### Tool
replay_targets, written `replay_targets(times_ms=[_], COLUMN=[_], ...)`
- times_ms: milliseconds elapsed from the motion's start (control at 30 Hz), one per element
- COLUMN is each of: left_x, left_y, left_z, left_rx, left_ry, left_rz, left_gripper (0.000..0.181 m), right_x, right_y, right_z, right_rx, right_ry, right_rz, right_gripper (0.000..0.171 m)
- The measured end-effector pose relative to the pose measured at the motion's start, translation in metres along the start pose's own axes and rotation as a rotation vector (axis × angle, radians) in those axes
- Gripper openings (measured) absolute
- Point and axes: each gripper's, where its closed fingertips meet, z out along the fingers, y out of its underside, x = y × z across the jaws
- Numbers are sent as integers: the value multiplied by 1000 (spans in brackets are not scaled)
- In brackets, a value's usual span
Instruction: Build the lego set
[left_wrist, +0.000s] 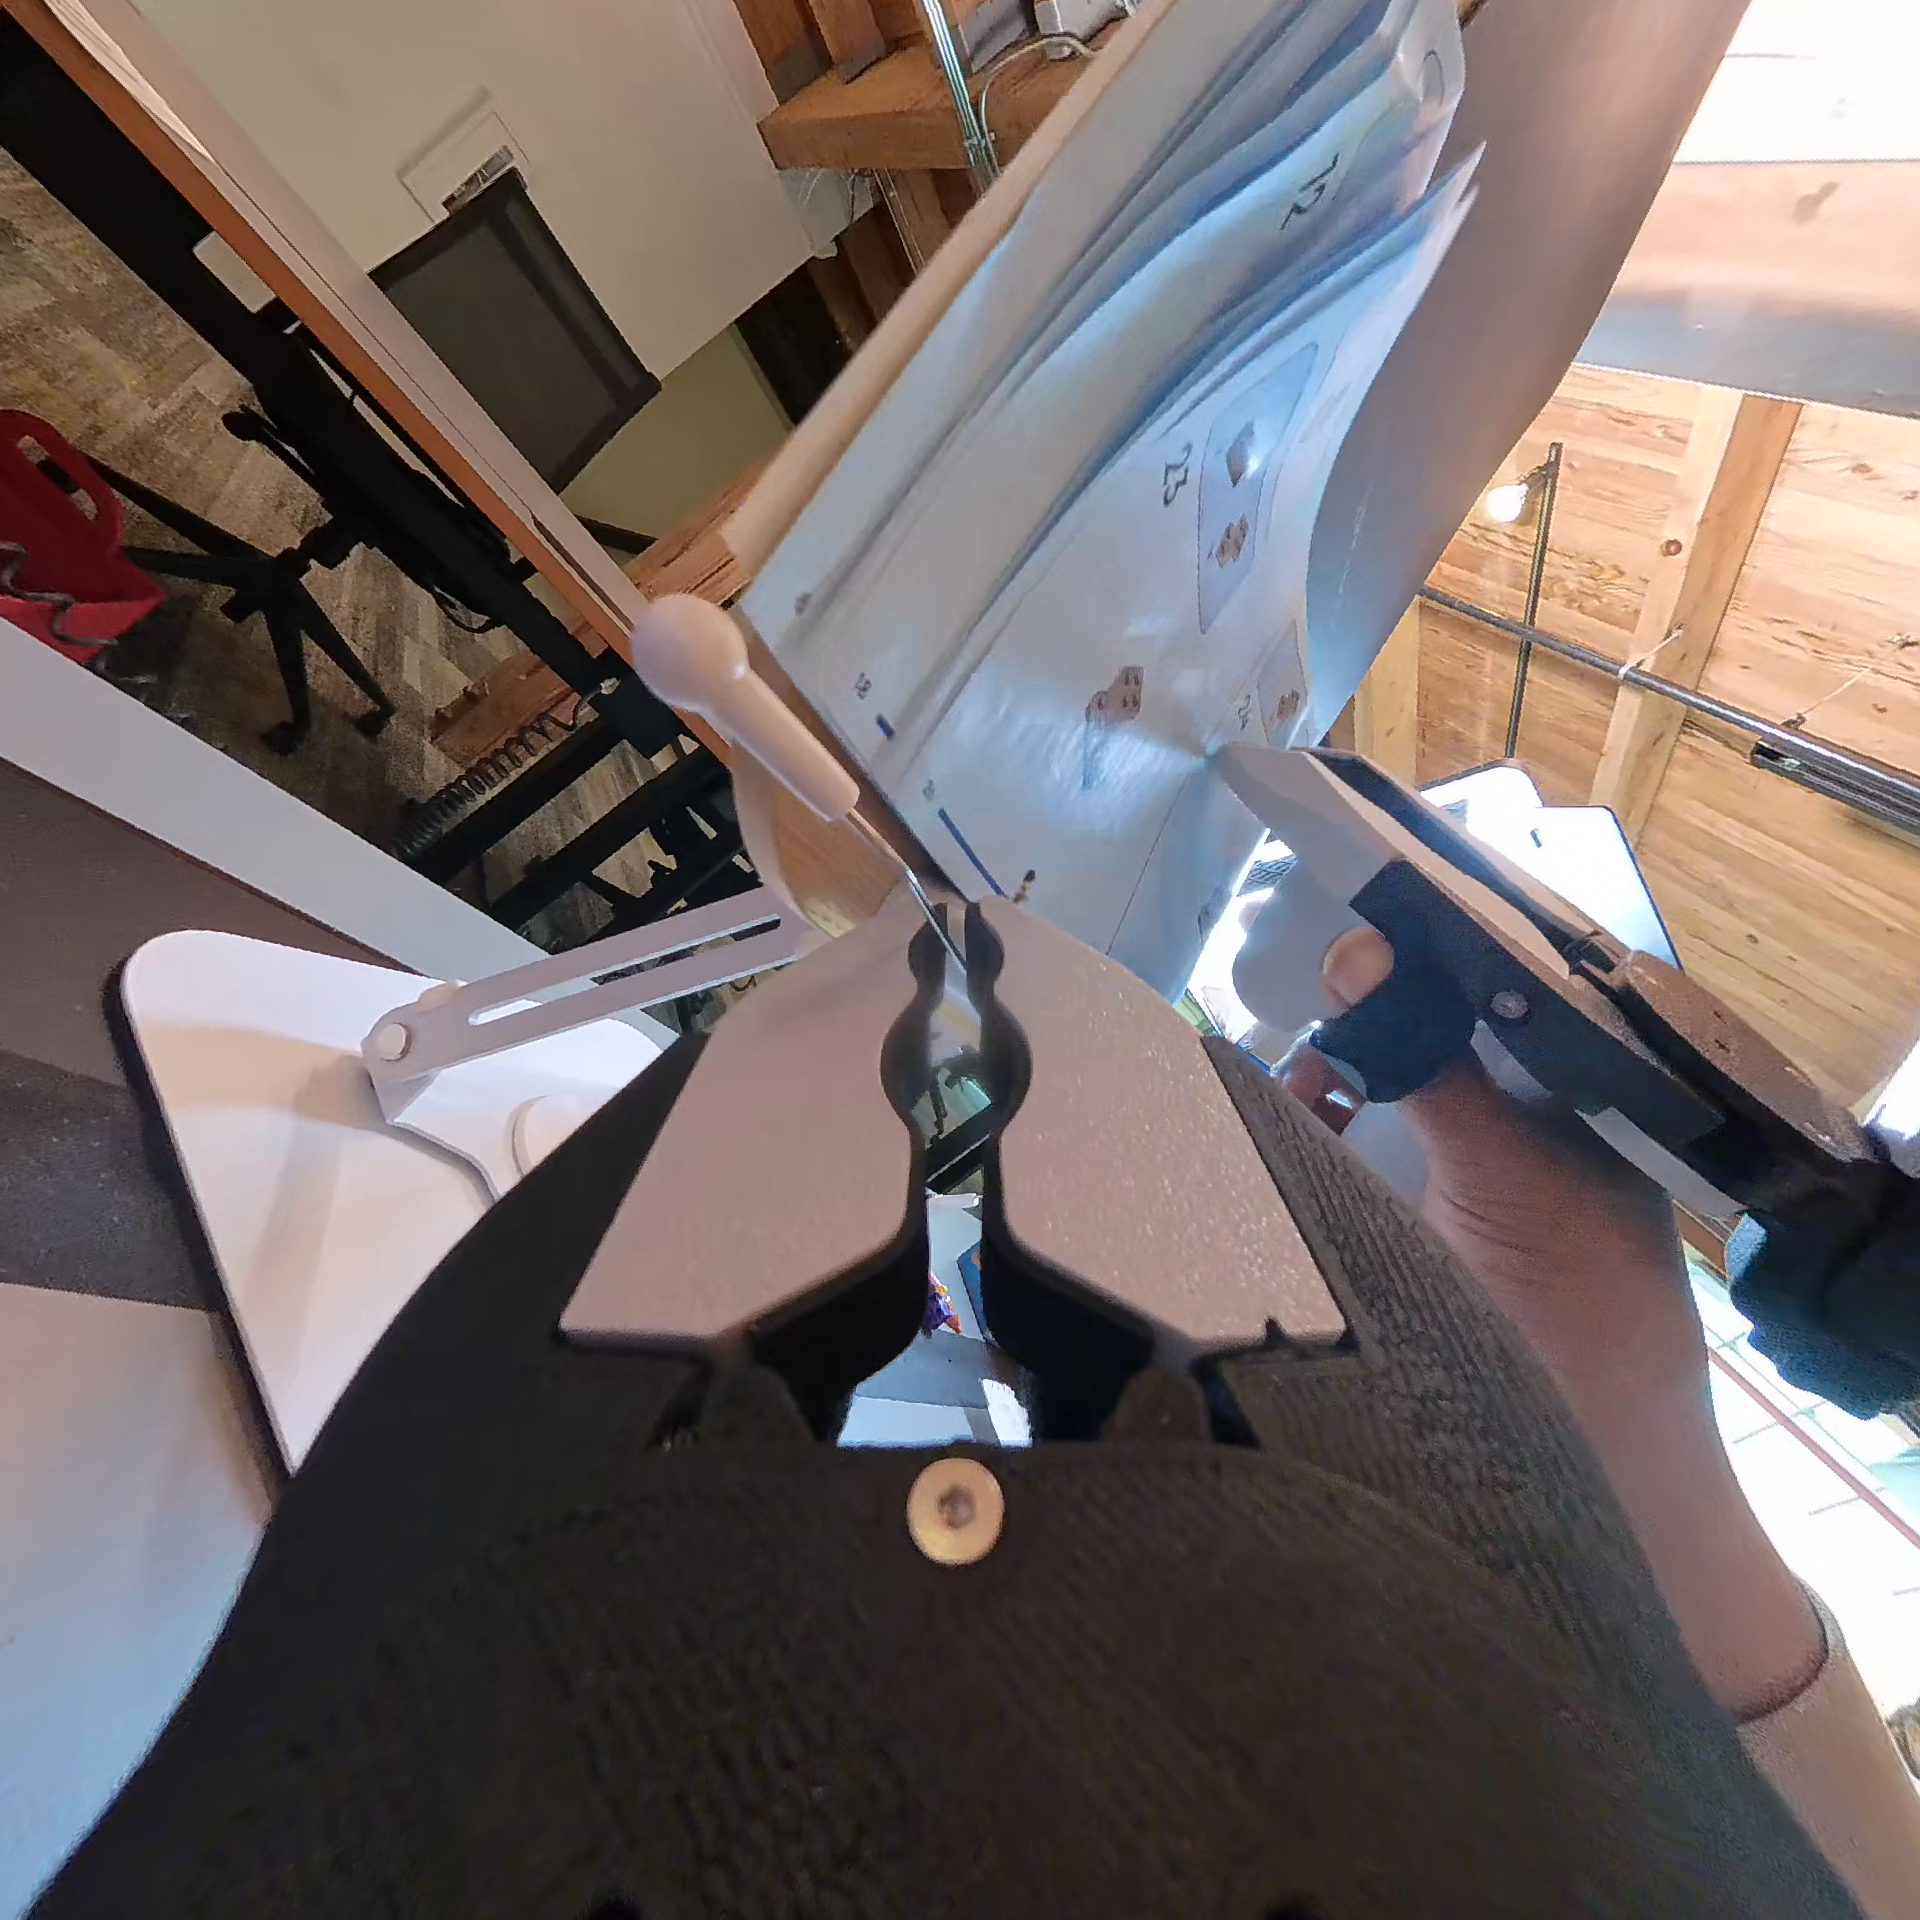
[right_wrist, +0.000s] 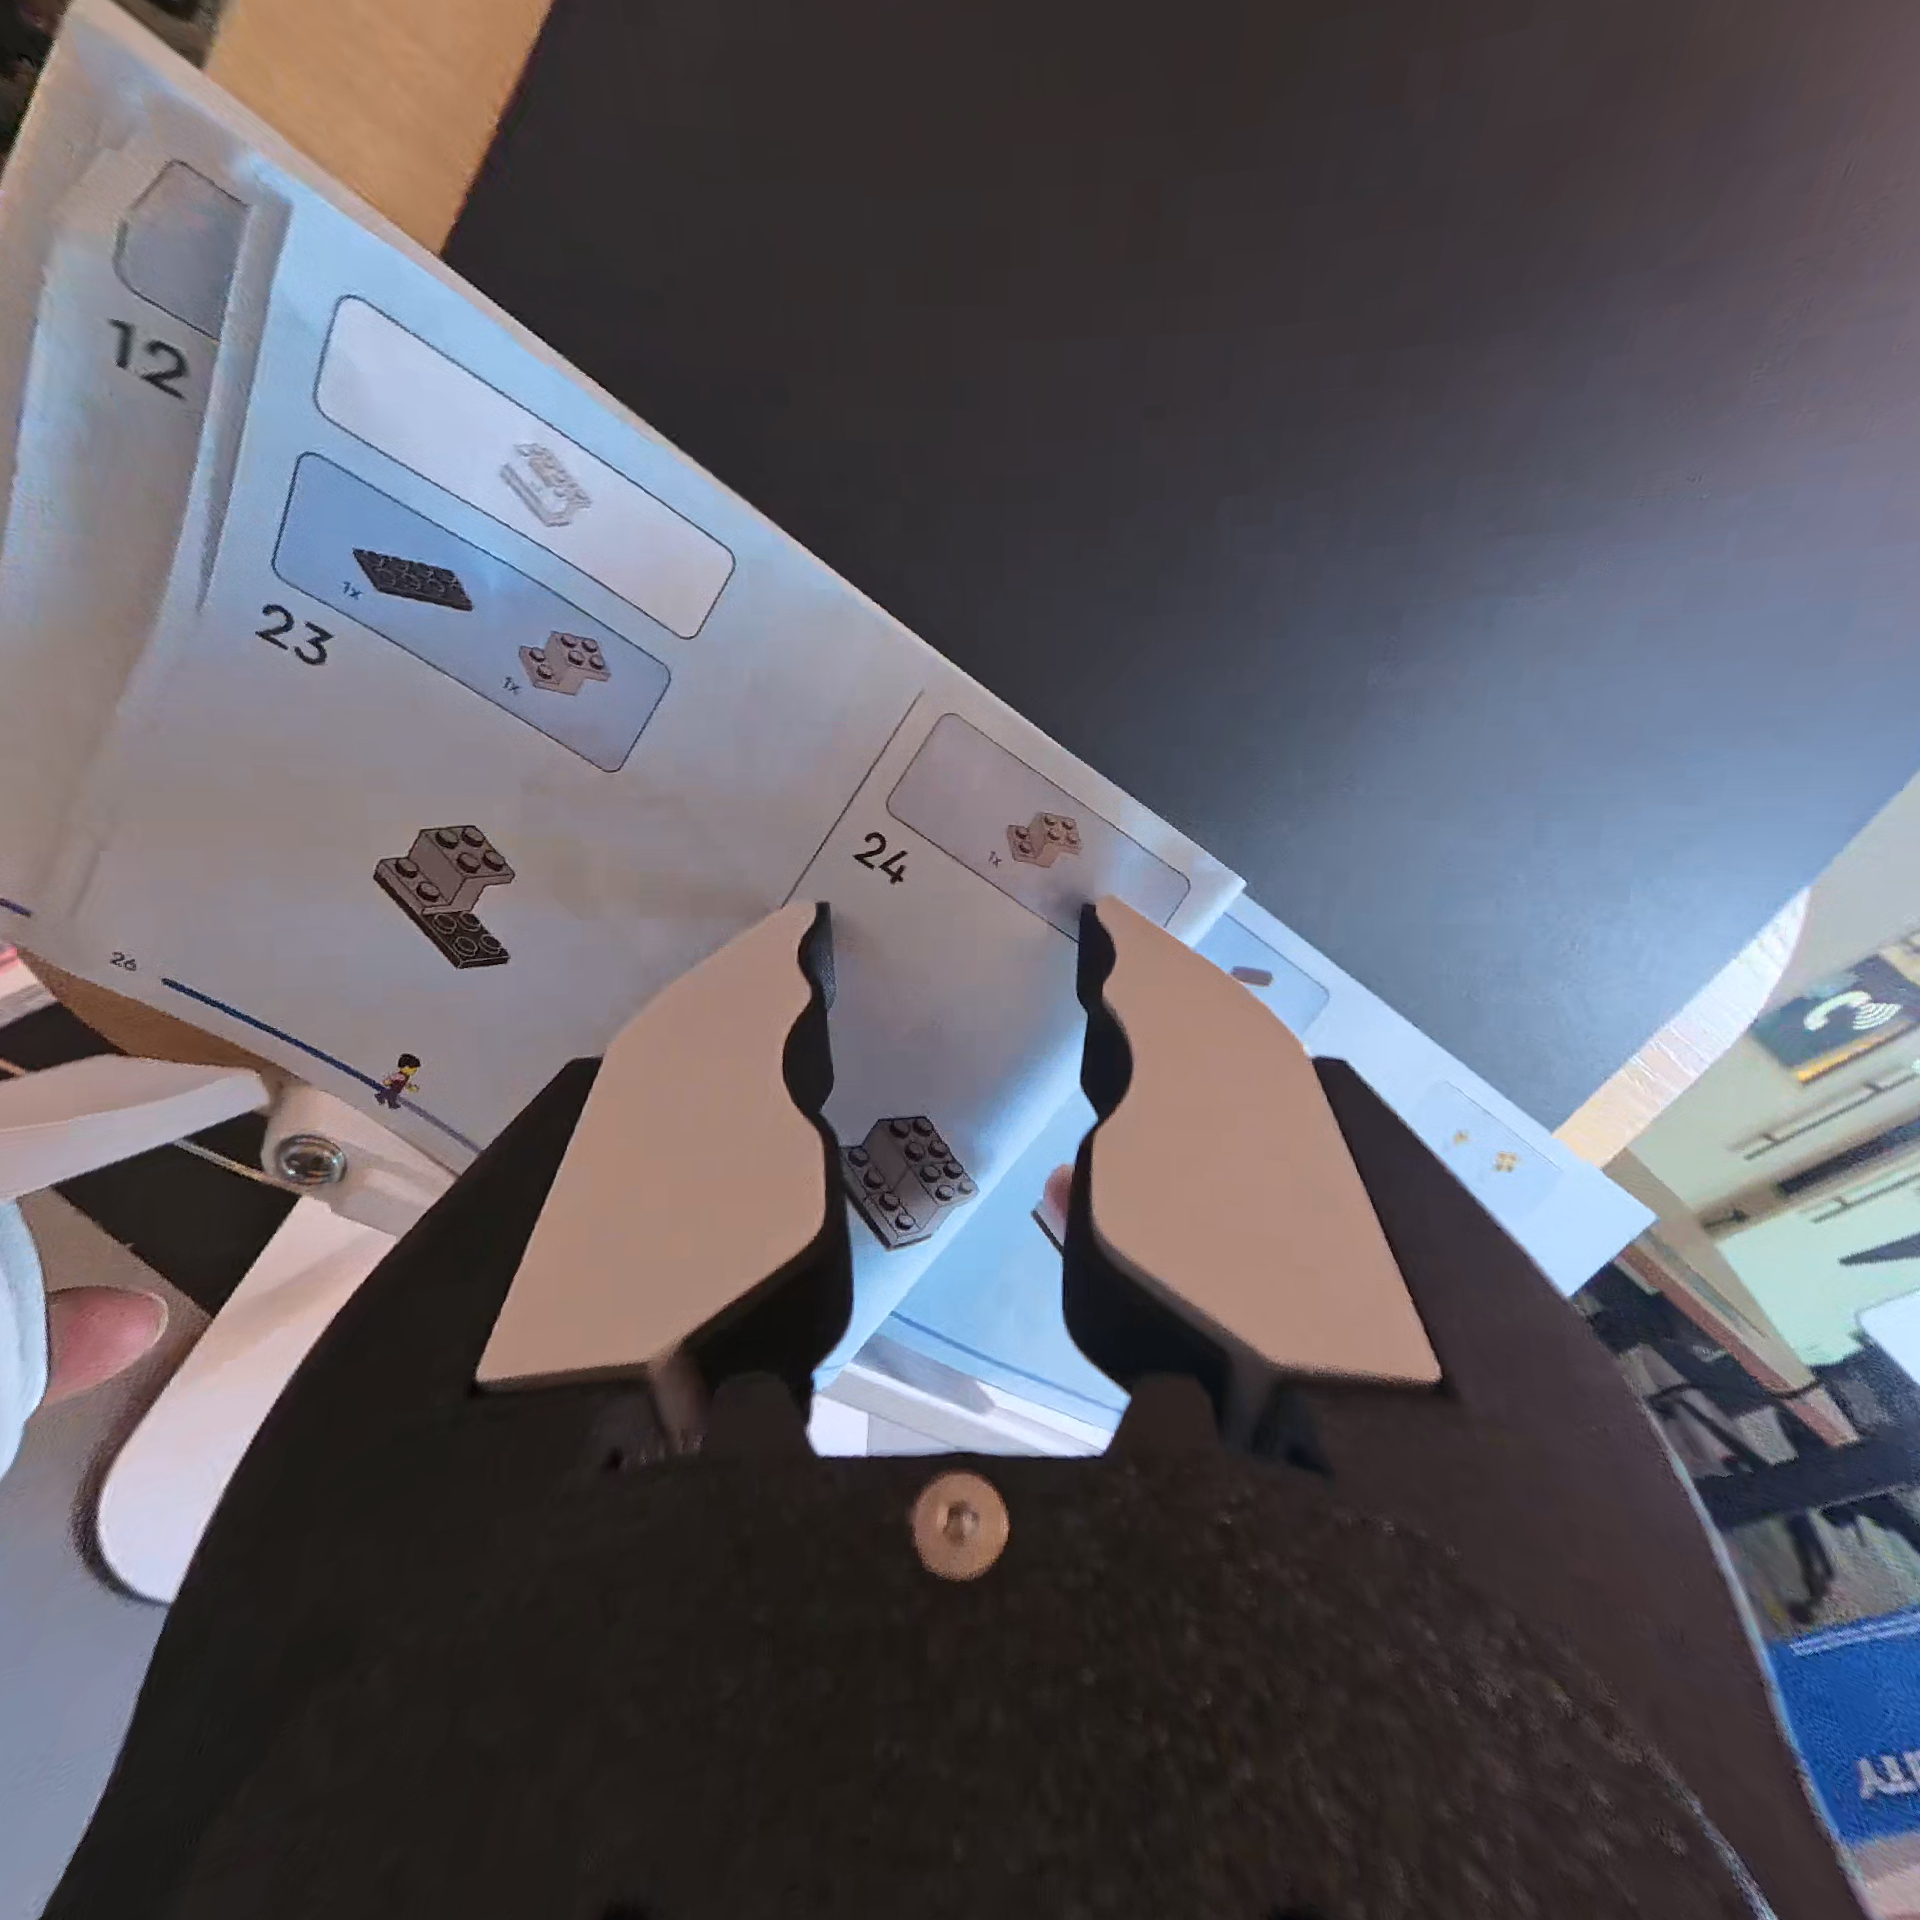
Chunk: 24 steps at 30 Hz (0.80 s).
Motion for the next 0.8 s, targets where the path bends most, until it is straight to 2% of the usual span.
replay_targets(times_ms=[100, 267, 400, 533, 800], left_x=[0, 0, 1, 0, 1], left_y=[0, 0, 0, 0, 0], left_z=[0, 0, 0, 0, 1], left_rx=[0, 4, -1, -3, -1], left_ry=[0, 0, 1, 6, 13], left_rz=[-1, -6, -10, -14, -19], left_gripper=[3, 3, 3, 3, 3], right_x=[13, 20, 16, 20, 43], right_y=[9, 11, 18, 15, 29], right_z=[-1, -5, 0, -4, -16], right_rx=[-10, -10, -37, 33, 118], right_ry=[11, 2, -7, -38, -198], right_rz=[42, 114, 111, 156, 363], right_gripper=[46, 83, 57, 34, 33])
